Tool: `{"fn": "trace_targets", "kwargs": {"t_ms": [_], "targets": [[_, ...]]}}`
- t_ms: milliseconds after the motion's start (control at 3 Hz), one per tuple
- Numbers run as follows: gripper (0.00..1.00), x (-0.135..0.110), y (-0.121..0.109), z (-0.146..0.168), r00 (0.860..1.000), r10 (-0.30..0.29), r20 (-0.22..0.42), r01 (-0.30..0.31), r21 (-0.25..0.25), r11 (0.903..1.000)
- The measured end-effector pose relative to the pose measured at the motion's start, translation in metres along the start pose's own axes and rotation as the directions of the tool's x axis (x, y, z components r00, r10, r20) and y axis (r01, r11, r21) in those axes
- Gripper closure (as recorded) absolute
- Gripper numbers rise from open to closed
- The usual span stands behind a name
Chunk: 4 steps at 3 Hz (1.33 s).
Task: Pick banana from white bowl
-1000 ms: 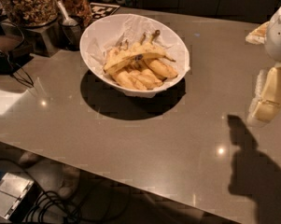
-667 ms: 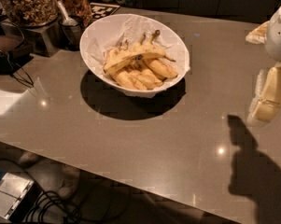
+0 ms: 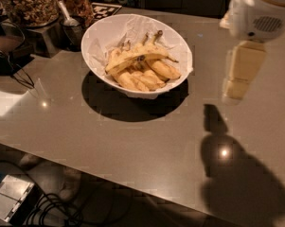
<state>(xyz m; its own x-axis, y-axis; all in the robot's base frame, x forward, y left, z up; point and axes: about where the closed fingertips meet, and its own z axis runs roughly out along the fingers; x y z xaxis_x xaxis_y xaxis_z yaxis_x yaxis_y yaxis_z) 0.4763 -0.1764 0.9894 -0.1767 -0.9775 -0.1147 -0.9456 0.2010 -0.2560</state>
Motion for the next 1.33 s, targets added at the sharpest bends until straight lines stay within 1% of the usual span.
{"fn": "trace_targets", "kwargs": {"t_ms": [333, 667, 1000, 1333], "targets": [[0.00, -0.031, -0.018, 0.017, 0.996, -0.081, -0.040, 0.081, -0.025, 0.9964], [0.00, -0.039, -0.024, 0.019, 0.996, -0.091, -0.028, 0.090, -0.005, 0.9959], [0.00, -0.057, -0.036, 0.024, 0.990, -0.138, 0.003, 0.138, 0.009, 0.9904], [0.00, -0.096, -0.057, 0.029, 0.970, -0.243, -0.015, 0.243, 0.037, 0.9693]]}}
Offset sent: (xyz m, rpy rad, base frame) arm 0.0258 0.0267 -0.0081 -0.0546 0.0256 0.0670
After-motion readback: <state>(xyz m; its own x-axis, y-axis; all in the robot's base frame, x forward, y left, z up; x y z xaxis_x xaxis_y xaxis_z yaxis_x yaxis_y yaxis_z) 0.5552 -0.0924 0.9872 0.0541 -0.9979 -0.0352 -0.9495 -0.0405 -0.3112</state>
